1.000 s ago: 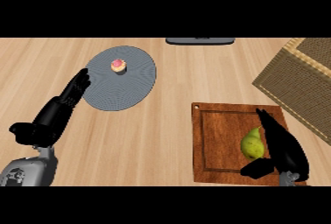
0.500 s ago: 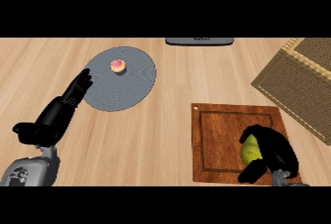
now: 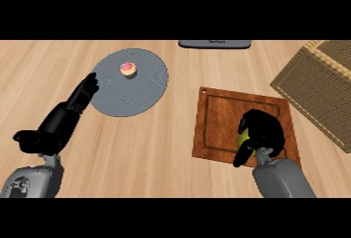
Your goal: Pick the pear from the cutting board and place it in the basket
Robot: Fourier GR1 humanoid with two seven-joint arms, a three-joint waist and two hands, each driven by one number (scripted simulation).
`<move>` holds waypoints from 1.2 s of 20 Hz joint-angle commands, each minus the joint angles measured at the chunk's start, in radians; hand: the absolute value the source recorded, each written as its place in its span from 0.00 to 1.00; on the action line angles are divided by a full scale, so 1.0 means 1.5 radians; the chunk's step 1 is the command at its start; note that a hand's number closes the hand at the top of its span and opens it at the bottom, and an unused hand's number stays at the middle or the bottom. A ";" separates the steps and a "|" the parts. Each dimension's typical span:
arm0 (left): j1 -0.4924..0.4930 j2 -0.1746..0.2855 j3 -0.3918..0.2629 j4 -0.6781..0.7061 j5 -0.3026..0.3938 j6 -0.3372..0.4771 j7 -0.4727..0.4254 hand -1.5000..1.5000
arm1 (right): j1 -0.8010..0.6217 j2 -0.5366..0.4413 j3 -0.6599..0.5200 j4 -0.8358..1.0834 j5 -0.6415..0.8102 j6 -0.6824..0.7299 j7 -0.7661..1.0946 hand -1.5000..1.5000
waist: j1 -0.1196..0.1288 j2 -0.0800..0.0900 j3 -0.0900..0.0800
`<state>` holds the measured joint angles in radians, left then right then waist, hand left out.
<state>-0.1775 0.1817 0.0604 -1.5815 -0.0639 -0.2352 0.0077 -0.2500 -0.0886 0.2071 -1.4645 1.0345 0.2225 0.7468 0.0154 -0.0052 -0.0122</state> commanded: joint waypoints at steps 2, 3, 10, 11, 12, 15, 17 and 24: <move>-0.017 0.002 0.006 -0.001 0.011 -0.006 0.020 0.50 | -0.151 0.057 0.015 0.162 0.027 -0.107 0.113 1.00 | 0.009 0.007 0.008; 0.001 -0.009 -0.011 -0.034 -0.002 0.005 0.033 0.50 | -0.193 0.057 0.005 0.179 0.036 -0.085 0.126 1.00 | 0.008 0.006 0.008; 0.025 -0.005 -0.011 -0.029 -0.015 0.003 0.005 0.50 | -0.207 0.059 0.017 0.135 -0.061 -0.254 0.116 1.00 | 0.003 0.003 0.009; 0.006 0.012 0.021 -0.005 0.020 -0.018 0.018 0.50 | -0.224 0.059 0.023 0.092 -0.069 -0.238 0.141 1.00 | -0.002 0.002 0.008; -0.002 -0.009 -0.004 0.015 -0.011 0.003 0.000 0.50 | -0.252 0.059 0.033 0.113 -0.070 -0.295 0.132 1.00 | 0.001 0.005 0.008; 0.001 -0.009 0.002 0.018 -0.016 0.013 -0.003 0.50 | -0.268 0.059 0.033 0.023 -0.035 -0.371 0.133 1.00 | -0.008 0.001 0.008; 0.016 -0.008 -0.005 0.002 -0.014 0.005 -0.003 0.50 | -0.253 0.059 0.061 -0.015 -0.012 -0.421 0.149 1.00 | -0.006 0.000 0.008; 0.028 -0.006 0.006 -0.024 -0.001 0.001 0.010 0.50 | -0.315 0.059 0.066 -0.155 0.074 -0.338 0.320 1.00 | -0.010 0.000 0.008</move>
<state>-0.1606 0.1722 0.0640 -1.5991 -0.0726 -0.2297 0.0283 -0.6797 -0.0034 0.3062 -1.6047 1.0972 -0.3051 1.0478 0.0006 -0.0060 -0.0005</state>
